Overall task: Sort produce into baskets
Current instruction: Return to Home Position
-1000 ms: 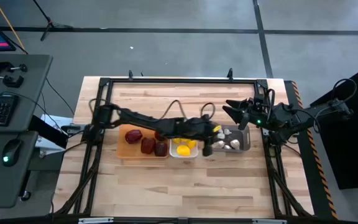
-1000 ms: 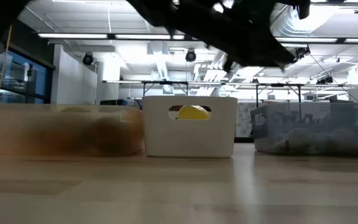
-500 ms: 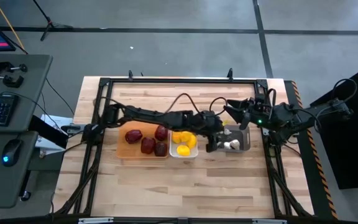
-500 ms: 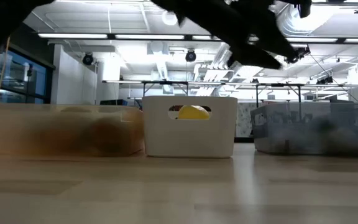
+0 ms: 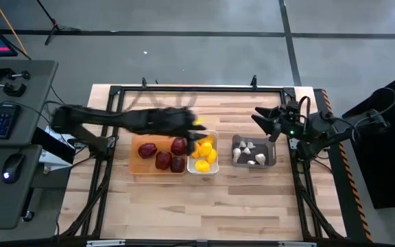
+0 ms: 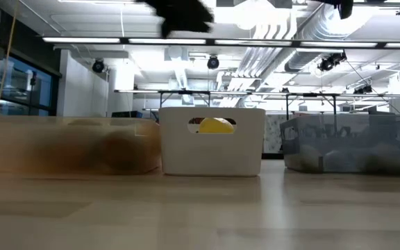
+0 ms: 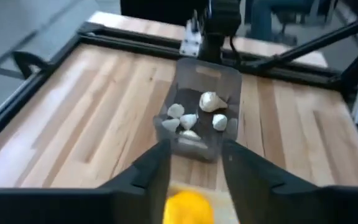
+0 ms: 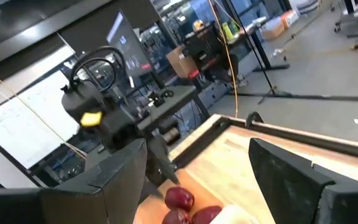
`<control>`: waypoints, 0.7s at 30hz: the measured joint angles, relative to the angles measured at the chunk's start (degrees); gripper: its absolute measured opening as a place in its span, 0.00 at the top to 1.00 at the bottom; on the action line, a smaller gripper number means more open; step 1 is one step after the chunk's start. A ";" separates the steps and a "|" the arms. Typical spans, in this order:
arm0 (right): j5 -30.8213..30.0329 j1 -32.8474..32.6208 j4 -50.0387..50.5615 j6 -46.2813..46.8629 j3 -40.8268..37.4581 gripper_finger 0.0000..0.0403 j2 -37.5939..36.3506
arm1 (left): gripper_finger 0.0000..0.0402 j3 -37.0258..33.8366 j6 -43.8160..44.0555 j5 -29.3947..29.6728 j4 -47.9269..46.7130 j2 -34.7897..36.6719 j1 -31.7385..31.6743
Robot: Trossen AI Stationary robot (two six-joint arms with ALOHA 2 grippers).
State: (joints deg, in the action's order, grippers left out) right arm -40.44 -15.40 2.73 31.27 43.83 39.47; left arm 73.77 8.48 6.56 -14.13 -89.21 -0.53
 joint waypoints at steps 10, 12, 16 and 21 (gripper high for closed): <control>0.17 0.00 1.18 4.89 -0.02 0.34 5.95 | 0.99 -38.64 8.89 3.41 16.60 37.86 1.63; 0.58 0.00 1.28 4.86 -0.02 0.37 6.63 | 0.98 -44.36 10.94 4.44 20.70 43.80 1.64; 2.02 0.00 1.22 5.10 -0.02 0.54 6.76 | 1.00 -54.59 13.50 5.42 28.50 53.03 1.66; 3.59 0.00 3.67 7.46 -0.02 0.89 5.60 | 1.00 -64.18 17.90 6.07 35.32 61.06 1.77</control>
State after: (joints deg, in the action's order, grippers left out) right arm -36.86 -15.40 6.39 38.73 43.81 45.07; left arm 9.58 26.38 12.63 21.18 -28.14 1.24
